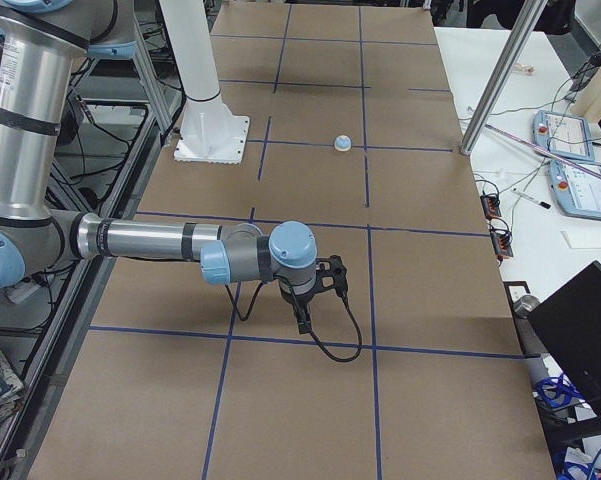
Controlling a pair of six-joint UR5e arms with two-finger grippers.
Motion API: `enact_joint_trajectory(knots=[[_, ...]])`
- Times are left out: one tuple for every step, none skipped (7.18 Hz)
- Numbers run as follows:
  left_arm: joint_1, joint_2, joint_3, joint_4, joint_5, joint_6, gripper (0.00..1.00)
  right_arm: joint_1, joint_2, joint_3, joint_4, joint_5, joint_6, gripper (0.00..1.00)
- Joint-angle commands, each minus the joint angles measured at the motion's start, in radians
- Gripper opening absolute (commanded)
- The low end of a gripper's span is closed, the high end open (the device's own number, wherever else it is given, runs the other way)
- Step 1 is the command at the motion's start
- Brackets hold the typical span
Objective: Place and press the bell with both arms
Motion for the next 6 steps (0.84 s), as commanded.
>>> enact_joint_trajectory(knots=[[0.046, -0.038, 0.012, -0.009, -0.002, -0.118, 1.00, -0.007, -0.006, 0.004, 0.001, -0.013, 0.000, 1.00], [0.068, -0.055, 0.011, -0.009, -0.002, -0.145, 1.00, -0.008, -0.007, 0.002, 0.000, -0.010, 0.000, 1.00], [0.068, -0.055, 0.005, -0.010, 0.000, -0.140, 1.00, -0.008, -0.003, -0.001, 0.000, -0.007, 0.000, 1.00], [0.068, -0.049, -0.003, -0.006, -0.002, -0.072, 1.00, -0.008, 0.005, -0.004, 0.000, -0.011, 0.001, 1.00], [0.068, -0.050, 0.012, 0.005, -0.006, 0.006, 1.00, -0.010, 0.007, -0.007, -0.002, -0.010, 0.003, 1.00], [0.068, -0.052, 0.018, 0.006, -0.011, 0.005, 1.00, -0.008, 0.005, -0.007, -0.002, -0.004, 0.003, 1.00]])
